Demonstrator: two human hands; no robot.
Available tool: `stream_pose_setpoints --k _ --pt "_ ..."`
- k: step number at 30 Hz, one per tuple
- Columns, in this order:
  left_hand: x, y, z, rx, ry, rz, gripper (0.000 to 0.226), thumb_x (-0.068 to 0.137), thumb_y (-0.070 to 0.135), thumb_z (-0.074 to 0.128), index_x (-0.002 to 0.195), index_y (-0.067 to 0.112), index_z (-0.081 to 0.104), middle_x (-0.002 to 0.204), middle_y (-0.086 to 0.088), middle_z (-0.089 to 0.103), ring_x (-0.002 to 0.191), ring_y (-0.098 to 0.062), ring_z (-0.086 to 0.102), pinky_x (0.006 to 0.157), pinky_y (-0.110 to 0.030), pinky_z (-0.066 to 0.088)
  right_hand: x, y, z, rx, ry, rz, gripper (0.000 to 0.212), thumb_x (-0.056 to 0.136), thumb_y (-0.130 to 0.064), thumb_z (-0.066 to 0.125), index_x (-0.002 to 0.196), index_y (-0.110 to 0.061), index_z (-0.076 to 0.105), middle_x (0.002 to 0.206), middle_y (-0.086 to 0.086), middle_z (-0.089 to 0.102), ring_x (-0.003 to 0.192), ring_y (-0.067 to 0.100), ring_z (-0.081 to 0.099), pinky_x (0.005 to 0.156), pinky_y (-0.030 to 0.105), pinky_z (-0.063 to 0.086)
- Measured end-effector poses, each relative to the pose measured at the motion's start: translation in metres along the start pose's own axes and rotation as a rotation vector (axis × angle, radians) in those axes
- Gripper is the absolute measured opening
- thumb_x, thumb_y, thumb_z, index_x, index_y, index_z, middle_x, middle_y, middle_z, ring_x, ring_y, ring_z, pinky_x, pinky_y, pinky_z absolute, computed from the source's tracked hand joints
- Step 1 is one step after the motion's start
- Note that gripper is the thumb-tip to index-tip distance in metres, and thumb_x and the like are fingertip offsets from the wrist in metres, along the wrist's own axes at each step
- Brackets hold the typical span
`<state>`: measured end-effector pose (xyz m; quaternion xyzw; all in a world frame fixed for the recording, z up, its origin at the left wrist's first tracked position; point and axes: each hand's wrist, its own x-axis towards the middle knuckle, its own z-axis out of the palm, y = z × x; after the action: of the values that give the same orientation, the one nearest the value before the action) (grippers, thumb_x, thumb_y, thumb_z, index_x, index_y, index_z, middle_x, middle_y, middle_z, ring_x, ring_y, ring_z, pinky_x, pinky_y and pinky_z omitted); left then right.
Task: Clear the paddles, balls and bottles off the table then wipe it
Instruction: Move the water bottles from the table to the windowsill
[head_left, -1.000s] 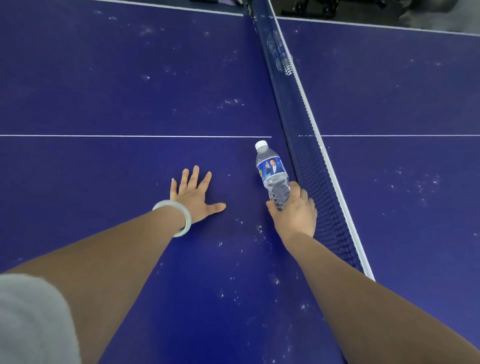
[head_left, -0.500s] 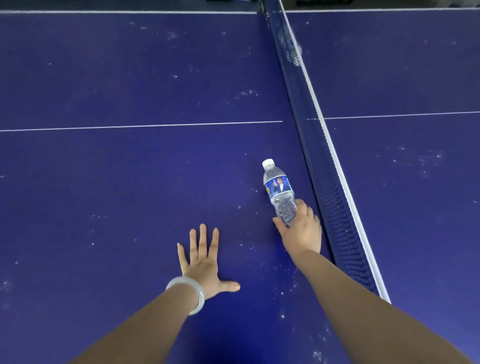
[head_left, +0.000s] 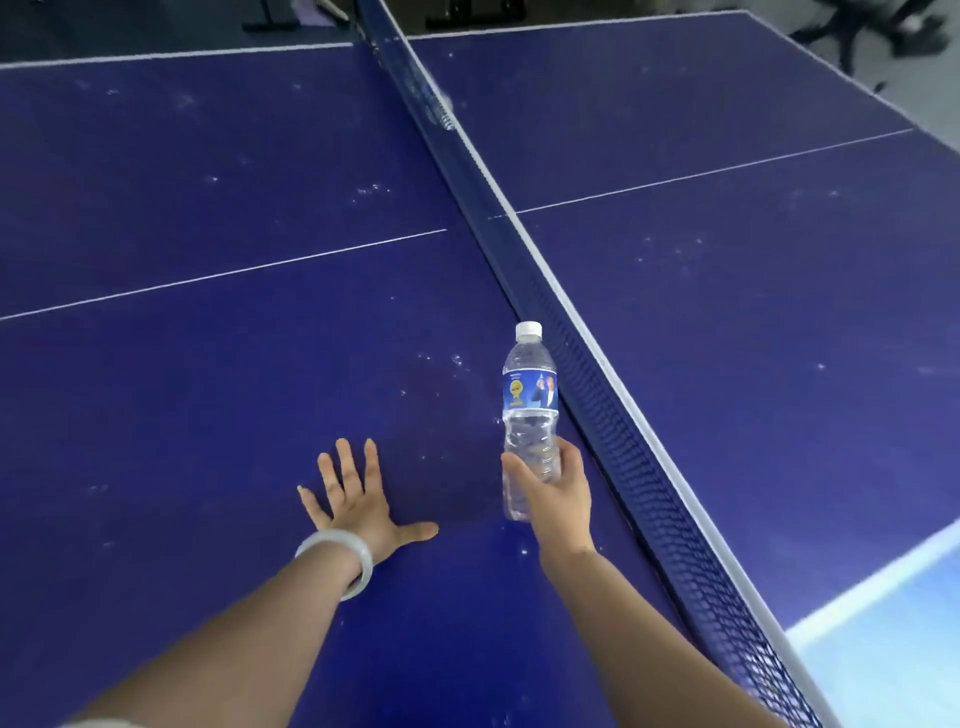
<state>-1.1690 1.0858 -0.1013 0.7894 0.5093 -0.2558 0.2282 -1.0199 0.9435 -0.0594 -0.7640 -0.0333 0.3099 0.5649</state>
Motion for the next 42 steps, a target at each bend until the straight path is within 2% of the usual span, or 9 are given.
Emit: stream_pose_setpoints --k 3,6,10,15,18,24,30,34,42 --pt "-0.002 0.001 -0.003 0.011 0.019 0.005 0.143 0.061 0.088 0.06 0.144 0.023 -0.037 0.15 -0.009 -0.046 0.14 -0.035 -0.038 0.114 -0.062 -0.011 -0.028 0.007 -0.009 0.184 0.045 0.052 0.038 0.082 -0.025 0.078 0.113 -0.027 0.057 0.1 -0.003 0.07 0.084 0.011 0.068 0.072 0.028 0.054" --pt "-0.008 0.003 -0.008 0.032 0.052 0.017 0.137 0.066 0.081 0.065 0.152 0.022 -0.024 0.158 -0.011 -0.033 0.146 -0.036 -0.025 0.117 -0.061 -0.002 -0.061 0.02 -0.019 0.233 0.084 0.085 0.035 0.082 -0.023 0.078 0.11 -0.024 0.058 0.103 0.003 0.07 0.082 0.013 0.067 0.077 0.036 0.058" --pt "-0.033 0.016 -0.003 0.071 0.141 0.177 0.105 0.081 0.068 0.063 0.156 0.018 0.01 0.164 -0.01 0.001 0.151 -0.032 -0.003 0.121 -0.051 0.009 -0.106 0.037 -0.036 0.274 0.123 0.092 0.035 0.081 -0.021 0.079 0.11 -0.022 0.059 0.098 0.003 0.072 0.078 0.013 0.068 0.071 0.032 0.055" --pt "-0.087 0.053 0.024 0.103 0.165 0.417 0.067 0.091 0.057 0.058 0.144 0.021 0.04 0.149 -0.003 0.036 0.138 -0.023 0.033 0.114 -0.039 0.026 -0.154 0.045 -0.068 0.308 0.206 0.051 0.04 0.08 -0.018 0.081 0.111 -0.026 0.056 0.096 0.0 0.073 0.081 0.014 0.07 0.071 0.03 0.054" --pt "-0.117 0.071 0.039 0.137 0.137 0.516 0.057 0.093 0.051 0.058 0.141 0.022 0.044 0.142 -0.002 0.043 0.13 -0.022 0.042 0.107 -0.037 0.033 -0.184 0.048 -0.097 0.318 0.281 0.017 0.041 0.08 -0.015 0.081 0.111 -0.024 0.057 0.097 0.001 0.073 0.088 0.019 0.071 0.08 0.035 0.057" --pt "-0.198 0.111 0.079 0.105 0.077 0.754 0.036 0.096 0.039 0.058 0.127 0.02 0.053 0.132 0.0 0.052 0.123 -0.022 0.048 0.102 -0.036 0.037 -0.271 0.077 -0.172 0.356 0.46 -0.008 0.039 0.074 -0.025 0.082 0.104 -0.019 0.058 0.093 0.003 0.072 0.077 0.015 0.069 0.062 0.027 0.05" --pt "-0.315 0.138 0.167 0.139 -0.165 1.005 0.012 0.093 0.025 0.062 0.1 0.018 0.055 0.116 -0.004 0.059 0.108 -0.024 0.058 0.09 -0.031 0.046 -0.395 0.143 -0.245 0.441 0.685 -0.018 0.044 0.081 -0.013 0.079 0.113 -0.024 0.051 0.108 0.001 0.068 0.089 0.008 0.067 0.073 0.021 0.048" --pt "-0.406 0.141 0.236 0.244 -0.253 1.149 0.017 0.095 0.025 0.061 0.108 0.014 0.058 0.115 -0.002 0.057 0.103 -0.024 0.062 0.088 -0.03 0.047 -0.492 0.188 -0.283 0.533 0.841 0.028 0.053 0.069 -0.019 0.082 0.115 -0.028 0.057 0.108 -0.001 0.071 0.094 0.012 0.069 0.069 0.016 0.049" --pt "-0.57 0.126 0.364 0.435 -0.398 1.403 0.024 0.092 0.023 0.064 0.112 0.01 0.066 0.115 -0.005 0.068 0.107 -0.024 0.062 0.085 -0.026 0.045 -0.646 0.277 -0.326 0.603 1.21 0.07 0.047 0.072 -0.019 0.085 0.11 -0.031 0.059 0.104 -0.004 0.071 0.095 0.015 0.069 0.086 0.034 0.057"
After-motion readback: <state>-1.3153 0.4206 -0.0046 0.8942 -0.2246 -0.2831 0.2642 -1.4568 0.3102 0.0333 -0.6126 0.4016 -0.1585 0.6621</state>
